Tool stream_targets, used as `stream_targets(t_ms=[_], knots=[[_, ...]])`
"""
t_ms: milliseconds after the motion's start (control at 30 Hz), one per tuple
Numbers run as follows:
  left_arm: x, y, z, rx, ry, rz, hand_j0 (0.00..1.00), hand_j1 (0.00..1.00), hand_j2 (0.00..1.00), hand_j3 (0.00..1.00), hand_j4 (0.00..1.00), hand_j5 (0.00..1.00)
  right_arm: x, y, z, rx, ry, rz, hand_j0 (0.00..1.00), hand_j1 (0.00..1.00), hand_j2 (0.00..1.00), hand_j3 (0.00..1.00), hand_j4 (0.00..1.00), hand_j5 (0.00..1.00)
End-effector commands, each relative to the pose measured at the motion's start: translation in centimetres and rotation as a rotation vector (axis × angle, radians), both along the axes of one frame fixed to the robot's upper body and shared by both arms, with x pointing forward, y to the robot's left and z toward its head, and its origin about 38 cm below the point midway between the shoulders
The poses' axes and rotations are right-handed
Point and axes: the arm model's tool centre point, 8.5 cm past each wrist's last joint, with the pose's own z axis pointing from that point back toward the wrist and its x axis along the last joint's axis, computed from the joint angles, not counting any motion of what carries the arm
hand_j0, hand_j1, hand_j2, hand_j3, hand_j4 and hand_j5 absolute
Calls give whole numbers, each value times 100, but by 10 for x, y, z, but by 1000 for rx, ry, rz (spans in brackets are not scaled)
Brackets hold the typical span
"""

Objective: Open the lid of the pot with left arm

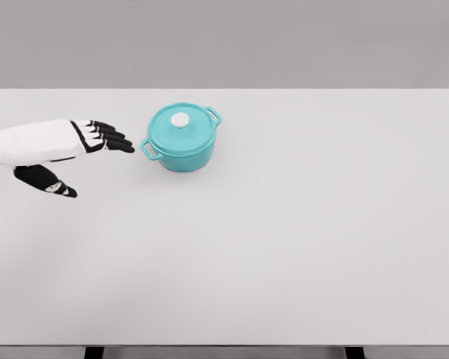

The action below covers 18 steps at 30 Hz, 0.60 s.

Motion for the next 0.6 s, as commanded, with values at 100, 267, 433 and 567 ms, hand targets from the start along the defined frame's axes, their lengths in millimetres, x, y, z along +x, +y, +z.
stream_targets(t_ms=[100, 267, 433, 567], knots=[[9, -24, 0, -39, -3, -48, 100, 100, 100, 100, 100, 100, -11, -1, 0, -6, 22, -10, 100, 100, 100, 100, 100, 100], [46, -61, 21, -15, -27, -115, 100, 100, 100, 100, 100, 100, -11, -1, 0, -6, 21, -11, 100, 100, 100, 100, 100, 100], [75, -91, 13, -35, -13, -124, 100, 100, 100, 100, 100, 100, -11, -1, 0, -6, 21, -11, 100, 100, 100, 100, 100, 100], [105, -112, 7, 4, -5, -103, 100, 100, 100, 100, 100, 100, -11, -1, 0, -6, 21, -11, 100, 100, 100, 100, 100, 100]])
